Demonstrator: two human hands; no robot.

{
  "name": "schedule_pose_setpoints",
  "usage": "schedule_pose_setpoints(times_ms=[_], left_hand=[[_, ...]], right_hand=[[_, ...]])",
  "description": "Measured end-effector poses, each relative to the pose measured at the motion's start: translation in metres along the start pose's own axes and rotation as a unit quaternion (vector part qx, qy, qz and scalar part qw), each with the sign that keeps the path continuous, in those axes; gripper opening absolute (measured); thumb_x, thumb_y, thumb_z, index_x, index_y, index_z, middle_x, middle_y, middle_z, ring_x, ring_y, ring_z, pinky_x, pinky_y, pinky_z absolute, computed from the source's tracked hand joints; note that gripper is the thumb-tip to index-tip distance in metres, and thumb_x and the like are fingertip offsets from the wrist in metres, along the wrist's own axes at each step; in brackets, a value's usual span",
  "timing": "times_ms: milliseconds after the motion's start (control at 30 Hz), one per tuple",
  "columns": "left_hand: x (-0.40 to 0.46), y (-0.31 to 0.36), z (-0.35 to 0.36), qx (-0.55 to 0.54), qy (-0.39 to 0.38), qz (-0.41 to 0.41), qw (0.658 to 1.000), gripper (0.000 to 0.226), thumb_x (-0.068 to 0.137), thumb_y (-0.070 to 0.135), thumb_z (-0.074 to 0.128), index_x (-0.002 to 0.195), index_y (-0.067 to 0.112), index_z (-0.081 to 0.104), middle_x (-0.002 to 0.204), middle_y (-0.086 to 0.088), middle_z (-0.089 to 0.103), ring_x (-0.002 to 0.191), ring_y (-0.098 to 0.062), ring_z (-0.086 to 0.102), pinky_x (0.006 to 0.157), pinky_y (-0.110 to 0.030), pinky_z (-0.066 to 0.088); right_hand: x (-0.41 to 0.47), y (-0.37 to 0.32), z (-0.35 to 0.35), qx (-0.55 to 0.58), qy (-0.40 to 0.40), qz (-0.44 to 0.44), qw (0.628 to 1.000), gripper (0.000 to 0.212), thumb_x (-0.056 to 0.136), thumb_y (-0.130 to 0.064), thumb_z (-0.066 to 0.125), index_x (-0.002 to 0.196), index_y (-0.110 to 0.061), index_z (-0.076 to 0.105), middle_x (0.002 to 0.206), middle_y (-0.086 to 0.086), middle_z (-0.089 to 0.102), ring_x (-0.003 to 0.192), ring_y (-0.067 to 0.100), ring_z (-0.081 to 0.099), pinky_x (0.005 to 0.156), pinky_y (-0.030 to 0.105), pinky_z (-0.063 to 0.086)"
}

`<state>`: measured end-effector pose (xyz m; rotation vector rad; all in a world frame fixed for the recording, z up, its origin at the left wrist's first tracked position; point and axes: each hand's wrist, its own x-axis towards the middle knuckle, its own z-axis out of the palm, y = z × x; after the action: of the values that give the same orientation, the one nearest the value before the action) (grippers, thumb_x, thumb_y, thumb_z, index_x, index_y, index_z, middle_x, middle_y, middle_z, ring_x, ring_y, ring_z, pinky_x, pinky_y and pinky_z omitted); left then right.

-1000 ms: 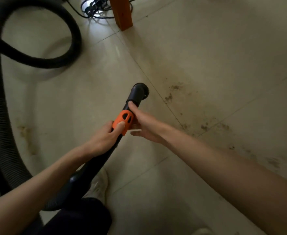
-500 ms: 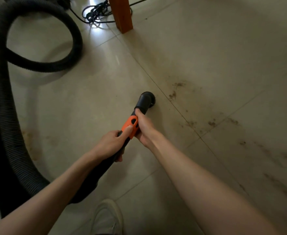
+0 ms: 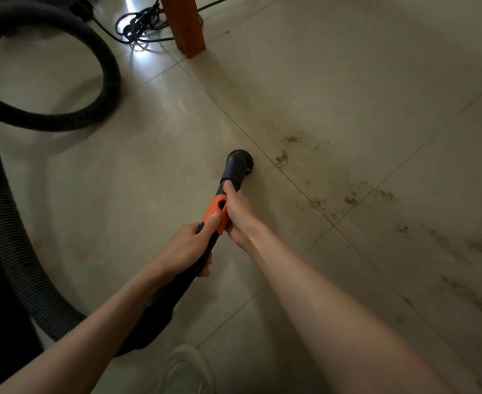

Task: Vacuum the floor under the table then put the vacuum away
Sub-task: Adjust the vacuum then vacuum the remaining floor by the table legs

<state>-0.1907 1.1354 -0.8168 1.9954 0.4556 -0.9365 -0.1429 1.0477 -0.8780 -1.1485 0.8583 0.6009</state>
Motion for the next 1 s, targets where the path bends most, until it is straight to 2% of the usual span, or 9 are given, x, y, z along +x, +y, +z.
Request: schedule_pose_setpoints(times_ms=[67,133,267,400,500,633,767,900,1000], left_hand=[[0.002,0.0,0.003,0.009,-0.002,0.007,1.0,0.053,0.092,0.057,0.035,0.082,0.007,0.049,0.055,-0.007,0.056,0.042,-0.021,0.055,0.047,-0.028,0.048],[0.004,0.0,0.005,0.018,-0.001,0.008,1.0,0.055,0.092,0.058,0.035,0.082,0.006,0.049,0.057,-0.007,0.057,0.042,-0.02,0.056,0.046,-0.028,0.048],[0.005,0.0,0.005,0.014,0.005,-0.001,1.0,0.056,0.092,0.057,0.035,0.085,0.004,0.052,0.056,-0.007,0.056,0.042,-0.02,0.055,0.048,-0.03,0.048],[0.013,0.011,0.002,0.011,0.005,-0.004,1.0,0.059,0.093,0.057,0.032,0.088,0.003,0.053,0.056,-0.007,0.056,0.041,-0.019,0.054,0.046,-0.029,0.049],[0.02,0.02,0.002,-0.015,0.016,-0.002,1.0,0.06,0.093,0.058,0.032,0.084,0.002,0.053,0.053,-0.007,0.055,0.041,-0.02,0.053,0.045,-0.028,0.046],[0.016,0.016,-0.003,-0.055,0.061,-0.025,0.996,0.057,0.094,0.055,0.033,0.078,0.004,0.051,0.051,-0.01,0.052,0.037,-0.022,0.051,0.04,-0.026,0.043],[0.011,0.008,-0.013,-0.052,0.082,-0.043,0.994,0.058,0.093,0.056,0.033,0.08,0.002,0.052,0.05,-0.01,0.053,0.036,-0.021,0.052,0.038,-0.026,0.043],[0.013,0.011,-0.02,-0.057,0.088,-0.034,0.994,0.059,0.093,0.056,0.033,0.081,0.002,0.053,0.054,-0.012,0.053,0.037,-0.021,0.051,0.041,-0.027,0.044],[0.007,0.009,-0.028,-0.074,0.102,-0.028,0.992,0.058,0.093,0.056,0.033,0.082,0.003,0.052,0.055,-0.013,0.051,0.037,-0.022,0.05,0.04,-0.026,0.042]], right_hand=[[0.005,0.0,-0.004,0.028,-0.001,-0.003,1.0,0.052,0.096,-0.05,0.042,0.118,-0.003,0.05,0.097,0.013,0.06,0.093,0.027,0.059,0.093,0.04,0.051],[0.006,-0.001,-0.008,0.057,-0.003,-0.004,0.998,0.047,0.097,-0.05,0.04,0.112,-0.006,0.048,0.097,0.015,0.062,0.086,0.025,0.061,0.089,0.041,0.053],[0.003,-0.001,-0.006,0.112,-0.023,-0.001,0.993,0.045,0.099,-0.045,0.039,0.105,-0.002,0.051,0.071,0.008,0.058,0.052,0.015,0.059,0.052,0.027,0.051],[0.009,-0.014,0.0,0.095,-0.015,-0.006,0.995,0.045,0.1,-0.043,0.036,0.081,-0.004,0.049,0.061,0.007,0.055,0.051,0.017,0.055,0.053,0.029,0.048],[0.014,-0.029,0.003,0.071,-0.012,-0.005,0.997,0.044,0.1,-0.045,0.035,0.083,-0.006,0.047,0.067,0.009,0.056,0.051,0.016,0.056,0.052,0.028,0.049],[0.012,-0.033,0.022,0.064,-0.027,0.003,0.998,0.039,0.1,-0.04,0.039,0.085,-0.004,0.045,0.064,0.009,0.05,0.037,0.013,0.053,0.044,0.025,0.047],[0.014,-0.025,0.039,0.053,-0.044,0.017,0.997,0.036,0.099,-0.041,0.04,0.094,-0.005,0.044,0.069,0.009,0.052,0.048,0.018,0.055,0.055,0.032,0.05],[0.015,-0.031,0.044,0.052,-0.051,-0.003,0.997,0.036,0.099,-0.041,0.04,0.092,-0.006,0.043,0.068,0.01,0.055,0.047,0.017,0.056,0.048,0.027,0.049],[0.011,-0.032,0.06,0.028,-0.06,-0.012,0.998,0.038,0.097,-0.047,0.04,0.091,-0.01,0.045,0.081,0.014,0.061,0.073,0.03,0.068,0.074,0.042,0.057]])
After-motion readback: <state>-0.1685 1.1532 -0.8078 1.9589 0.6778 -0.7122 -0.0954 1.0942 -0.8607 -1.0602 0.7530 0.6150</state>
